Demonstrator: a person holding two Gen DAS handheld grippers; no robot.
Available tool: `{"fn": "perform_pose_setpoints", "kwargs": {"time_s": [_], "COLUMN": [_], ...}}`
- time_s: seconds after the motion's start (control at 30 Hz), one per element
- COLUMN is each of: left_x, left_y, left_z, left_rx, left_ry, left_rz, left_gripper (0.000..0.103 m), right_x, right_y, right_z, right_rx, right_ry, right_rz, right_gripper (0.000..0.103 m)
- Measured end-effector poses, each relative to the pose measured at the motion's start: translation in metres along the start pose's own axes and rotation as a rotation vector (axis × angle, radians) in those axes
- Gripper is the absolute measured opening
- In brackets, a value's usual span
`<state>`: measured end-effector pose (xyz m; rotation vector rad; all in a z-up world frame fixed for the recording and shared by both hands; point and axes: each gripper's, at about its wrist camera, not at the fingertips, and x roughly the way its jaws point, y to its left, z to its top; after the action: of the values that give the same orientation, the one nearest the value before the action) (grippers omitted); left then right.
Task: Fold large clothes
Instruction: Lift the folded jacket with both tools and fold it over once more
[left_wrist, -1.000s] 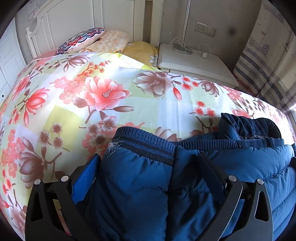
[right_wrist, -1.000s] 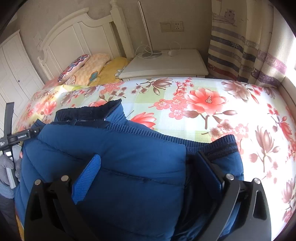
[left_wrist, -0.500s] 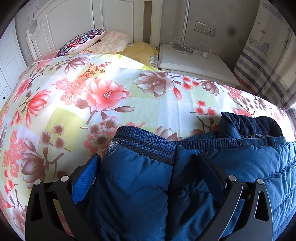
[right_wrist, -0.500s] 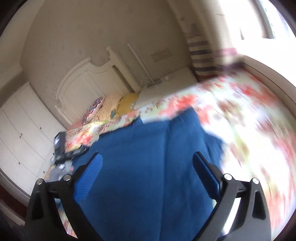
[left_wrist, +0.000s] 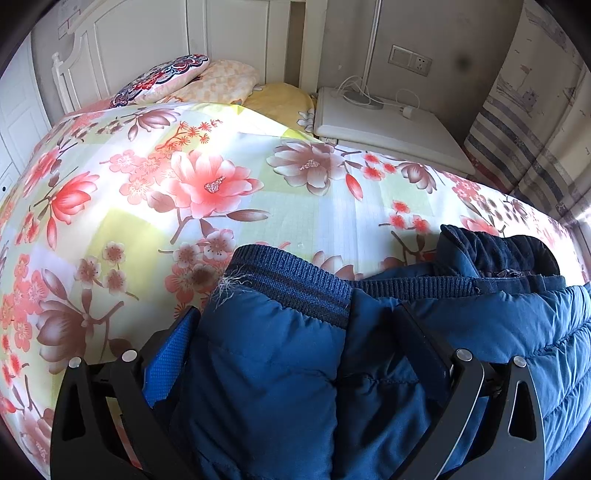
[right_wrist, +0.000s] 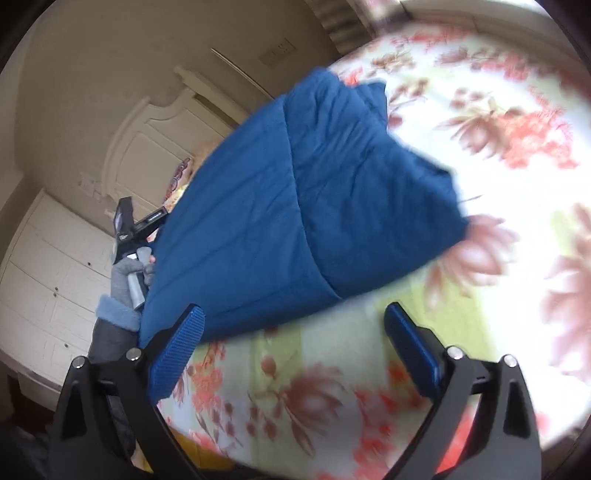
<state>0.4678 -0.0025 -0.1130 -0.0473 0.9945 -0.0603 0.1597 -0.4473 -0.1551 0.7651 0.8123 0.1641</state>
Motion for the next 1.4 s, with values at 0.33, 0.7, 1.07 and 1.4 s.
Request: {"fn": "perform_pose_setpoints", "kwargs": {"time_s": [0.33,0.7,1.07,1.4], "left_x": [0.001,-0.098,-0.112,-0.136], "left_y": [0.007,-0.12,-0.207,-0.185], "left_z": [0.0,-0.023,-0.101,-0.212], "left_rx": [-0.035,0.208,0.337,0.458], "left_ry": [0.003,-0.252,-0.235,-0.181], "left_rz": [0.038,0.062,0.086,-0.044], "left_gripper": [0.097,0.098,0.098,0.098], "right_x": [0.06,-0.004,-0.066,-0.082], "right_y": [0.008,-0.01,-0.029,0.04], "right_z": [0.057,0.035,0.025,0.019], "right_rx": [0.16,0.089,0.055,-0.22], "right_ry": [-0.241,-0.332,-0.4,-0.47], "right_rz": [0.01,0.269,0.22,0.087], "right_gripper": [0.073,0.026,0.026,0.026]}}
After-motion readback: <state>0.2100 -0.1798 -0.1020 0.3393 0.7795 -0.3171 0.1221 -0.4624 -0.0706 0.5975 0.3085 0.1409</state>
